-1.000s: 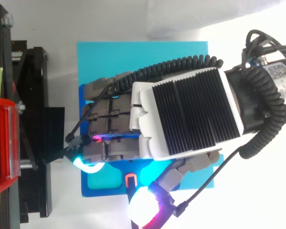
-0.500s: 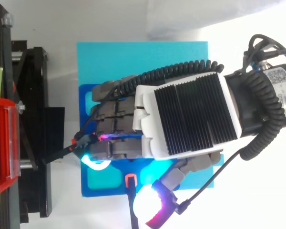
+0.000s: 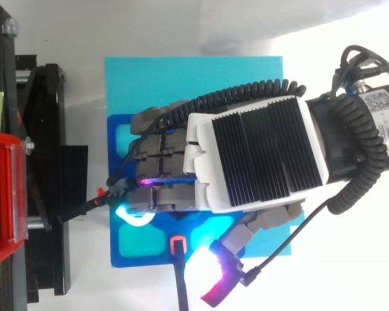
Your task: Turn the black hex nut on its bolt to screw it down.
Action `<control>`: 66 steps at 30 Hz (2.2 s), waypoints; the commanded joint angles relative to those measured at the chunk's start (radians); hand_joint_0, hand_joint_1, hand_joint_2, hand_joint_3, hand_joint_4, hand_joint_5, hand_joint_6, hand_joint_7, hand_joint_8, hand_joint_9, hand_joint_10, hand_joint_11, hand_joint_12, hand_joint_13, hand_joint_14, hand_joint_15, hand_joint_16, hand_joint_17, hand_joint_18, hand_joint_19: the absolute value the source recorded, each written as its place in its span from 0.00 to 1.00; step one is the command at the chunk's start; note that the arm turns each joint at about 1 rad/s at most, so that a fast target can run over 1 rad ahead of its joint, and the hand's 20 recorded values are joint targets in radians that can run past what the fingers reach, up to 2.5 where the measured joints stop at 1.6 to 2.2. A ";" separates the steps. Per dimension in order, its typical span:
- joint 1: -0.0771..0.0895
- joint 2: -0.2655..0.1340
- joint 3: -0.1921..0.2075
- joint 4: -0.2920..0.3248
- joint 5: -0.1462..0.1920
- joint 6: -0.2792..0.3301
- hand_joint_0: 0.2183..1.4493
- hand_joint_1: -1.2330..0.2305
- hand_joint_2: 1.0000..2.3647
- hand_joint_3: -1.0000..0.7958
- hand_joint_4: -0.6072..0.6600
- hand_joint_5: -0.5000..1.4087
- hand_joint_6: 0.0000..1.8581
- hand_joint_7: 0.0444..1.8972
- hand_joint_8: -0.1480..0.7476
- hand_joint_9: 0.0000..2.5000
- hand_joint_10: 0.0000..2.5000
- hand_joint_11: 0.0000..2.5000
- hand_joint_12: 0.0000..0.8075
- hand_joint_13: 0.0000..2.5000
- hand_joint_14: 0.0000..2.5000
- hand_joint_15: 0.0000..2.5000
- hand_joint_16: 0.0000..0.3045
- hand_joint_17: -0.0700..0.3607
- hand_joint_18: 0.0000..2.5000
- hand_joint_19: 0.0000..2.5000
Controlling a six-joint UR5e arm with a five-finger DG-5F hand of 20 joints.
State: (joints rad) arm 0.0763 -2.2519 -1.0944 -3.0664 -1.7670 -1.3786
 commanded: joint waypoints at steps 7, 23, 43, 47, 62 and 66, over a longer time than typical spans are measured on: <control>-0.012 0.000 -0.001 0.000 -0.002 -0.008 0.19 0.60 0.00 0.28 0.71 0.16 0.38 0.37 0.55 0.27 0.00 0.21 0.46 0.28 0.00 0.09 0.15 0.40 0.22 0.09; -0.047 0.000 0.001 0.000 -0.046 -0.017 0.19 0.60 0.00 0.28 0.71 0.16 0.38 0.37 0.55 0.27 0.00 0.21 0.46 0.28 0.00 0.09 0.15 0.40 0.22 0.09; -0.110 0.000 -0.001 0.003 -0.124 -0.046 0.19 0.60 0.00 0.28 0.72 0.17 0.35 0.42 0.56 0.27 0.00 0.21 0.46 0.28 0.00 0.09 0.15 0.40 0.22 0.09; -0.104 0.000 0.001 0.012 -0.120 -0.040 0.19 0.60 0.00 0.28 0.72 0.17 0.33 0.45 0.56 0.27 0.00 0.21 0.46 0.28 0.00 0.10 0.15 0.40 0.22 0.09; -0.027 0.000 0.004 0.074 -0.029 0.016 0.19 0.60 0.00 0.28 0.70 0.16 0.38 0.38 0.56 0.27 0.00 0.21 0.46 0.28 0.00 0.10 0.15 0.40 0.22 0.09; -0.001 0.000 0.004 0.107 -0.008 0.027 0.17 0.56 0.00 0.28 0.72 0.16 0.40 0.35 0.57 0.28 0.00 0.21 0.47 0.28 0.00 0.10 0.16 0.41 0.23 0.09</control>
State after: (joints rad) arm 0.0524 -2.2519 -1.0912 -2.9841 -1.7987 -1.3611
